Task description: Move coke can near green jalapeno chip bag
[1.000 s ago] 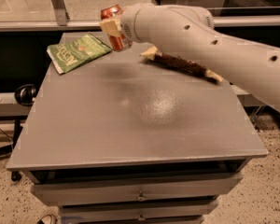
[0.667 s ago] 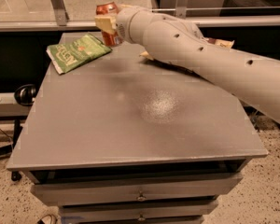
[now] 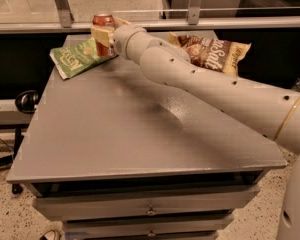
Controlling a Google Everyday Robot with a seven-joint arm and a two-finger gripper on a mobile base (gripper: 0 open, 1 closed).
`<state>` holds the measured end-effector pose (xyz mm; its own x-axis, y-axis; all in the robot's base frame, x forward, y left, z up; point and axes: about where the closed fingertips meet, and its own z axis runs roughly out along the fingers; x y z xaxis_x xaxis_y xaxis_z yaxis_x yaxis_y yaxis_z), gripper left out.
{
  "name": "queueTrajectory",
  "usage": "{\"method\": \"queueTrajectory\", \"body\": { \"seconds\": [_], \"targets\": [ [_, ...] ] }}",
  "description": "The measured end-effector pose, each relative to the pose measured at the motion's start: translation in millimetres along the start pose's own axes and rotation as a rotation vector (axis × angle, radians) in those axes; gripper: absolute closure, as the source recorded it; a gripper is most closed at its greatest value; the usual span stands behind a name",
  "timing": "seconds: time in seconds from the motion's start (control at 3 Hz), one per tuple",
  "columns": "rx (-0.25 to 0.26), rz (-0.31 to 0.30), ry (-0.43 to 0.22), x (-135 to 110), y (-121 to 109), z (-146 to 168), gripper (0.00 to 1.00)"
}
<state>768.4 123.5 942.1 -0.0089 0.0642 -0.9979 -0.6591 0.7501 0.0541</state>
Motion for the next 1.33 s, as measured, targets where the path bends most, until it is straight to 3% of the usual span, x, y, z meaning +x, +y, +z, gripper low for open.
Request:
{"method": "queueTrajectory", "body": {
  "seconds": [0.67,1.0,1.33],
  "targets": [
    [-0.026,0.011,-0.002,25.4,2.6,-2.1,1.00],
    [-0.038,0.007,0.005,33.2,3.4,-6.8,0.83],
    [-0.057,-0.012,0.000,38.7,5.8,-10.5,0.58]
  ]
}}
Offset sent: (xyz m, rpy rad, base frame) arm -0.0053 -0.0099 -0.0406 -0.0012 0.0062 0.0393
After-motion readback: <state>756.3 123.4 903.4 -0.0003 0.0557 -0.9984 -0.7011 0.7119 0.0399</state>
